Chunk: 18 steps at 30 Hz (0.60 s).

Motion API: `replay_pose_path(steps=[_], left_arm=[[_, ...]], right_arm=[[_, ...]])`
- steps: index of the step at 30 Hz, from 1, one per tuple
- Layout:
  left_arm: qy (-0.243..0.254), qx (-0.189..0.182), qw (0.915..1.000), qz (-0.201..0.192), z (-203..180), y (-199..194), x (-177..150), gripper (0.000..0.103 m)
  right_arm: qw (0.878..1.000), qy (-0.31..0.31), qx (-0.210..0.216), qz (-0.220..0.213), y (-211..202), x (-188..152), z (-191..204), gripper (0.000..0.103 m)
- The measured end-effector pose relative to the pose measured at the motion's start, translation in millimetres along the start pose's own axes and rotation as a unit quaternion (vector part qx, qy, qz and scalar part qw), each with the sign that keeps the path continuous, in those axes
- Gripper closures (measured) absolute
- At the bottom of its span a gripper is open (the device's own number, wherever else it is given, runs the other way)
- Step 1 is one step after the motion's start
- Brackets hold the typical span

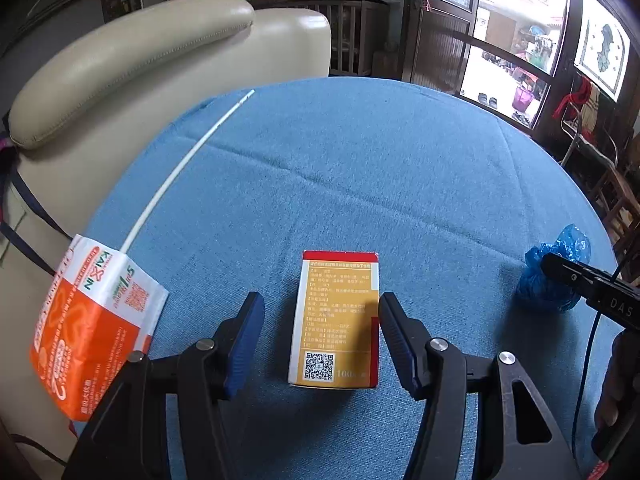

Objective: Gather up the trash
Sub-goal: 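Grasp the blue plastic bag with the right gripper while the left grasps the yellow medicine box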

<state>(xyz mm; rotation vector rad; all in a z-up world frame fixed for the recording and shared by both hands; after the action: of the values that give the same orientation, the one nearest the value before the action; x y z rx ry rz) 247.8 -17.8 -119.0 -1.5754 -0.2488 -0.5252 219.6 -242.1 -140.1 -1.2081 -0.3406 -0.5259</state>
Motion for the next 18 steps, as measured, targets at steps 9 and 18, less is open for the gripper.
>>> replay_pose_path(steps=[9,18], left_arm=[[-0.013,-0.035,0.9991,0.020,-1.1,12.0,0.5,0.033],[-0.009,-0.029,0.9989,0.036,-6.9,25.0,-5.9,0.033]], right_arm=[[1.000,0.006,0.009,0.011,6.1,-3.0,-5.2,0.050],[0.999,0.009,0.024,0.021,-1.5,-12.7,-5.2,0.054]])
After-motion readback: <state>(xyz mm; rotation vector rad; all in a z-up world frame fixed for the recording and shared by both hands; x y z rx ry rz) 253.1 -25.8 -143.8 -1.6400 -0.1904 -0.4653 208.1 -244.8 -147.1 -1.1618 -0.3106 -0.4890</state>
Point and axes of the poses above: each gripper's, at about its wrist camera, not at the fingertips, and y roughly the way its jaws point, z to its left, x to its top, the point moved 8 cm from there along y, roughly the way its jaws point, and after that the axes turned 8 degrees about z, right-handed, at the moved point
